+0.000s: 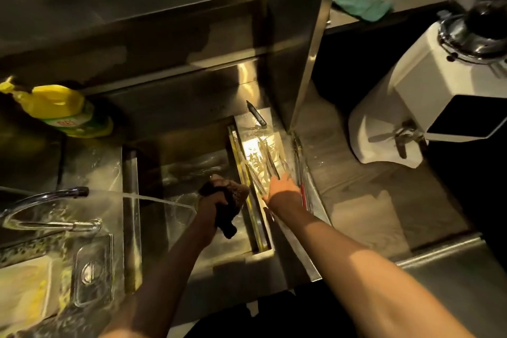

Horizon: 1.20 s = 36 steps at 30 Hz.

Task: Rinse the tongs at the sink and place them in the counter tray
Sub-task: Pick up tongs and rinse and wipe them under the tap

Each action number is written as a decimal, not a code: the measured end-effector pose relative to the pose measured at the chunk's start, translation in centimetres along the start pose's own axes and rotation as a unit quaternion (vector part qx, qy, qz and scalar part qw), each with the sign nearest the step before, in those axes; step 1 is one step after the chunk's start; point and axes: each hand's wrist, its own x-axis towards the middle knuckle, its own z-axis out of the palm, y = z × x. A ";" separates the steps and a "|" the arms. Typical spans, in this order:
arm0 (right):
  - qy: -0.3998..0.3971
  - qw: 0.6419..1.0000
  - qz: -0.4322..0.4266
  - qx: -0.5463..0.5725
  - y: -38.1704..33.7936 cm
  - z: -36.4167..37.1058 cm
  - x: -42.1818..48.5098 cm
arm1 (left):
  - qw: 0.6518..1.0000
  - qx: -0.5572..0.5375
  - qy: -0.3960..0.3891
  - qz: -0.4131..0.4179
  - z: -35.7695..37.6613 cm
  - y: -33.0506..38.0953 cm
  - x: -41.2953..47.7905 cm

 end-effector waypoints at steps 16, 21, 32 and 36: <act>0.045 0.991 0.012 0.122 1.8 0.2 1.1 | 0.995 0.040 0.052 -0.074 -0.9 0.0 3.7; 0.088 0.991 0.079 0.057 3.0 0.8 0.6 | 0.997 0.022 0.025 -0.063 -1.0 -0.4 3.5; 0.025 0.992 0.120 0.038 3.1 0.1 1.4 | 0.999 0.000 -0.017 -0.036 -0.1 -0.5 3.7; -0.011 0.984 0.141 0.109 2.6 -0.2 2.1 | 0.999 0.006 -0.004 -0.049 0.2 -0.5 3.7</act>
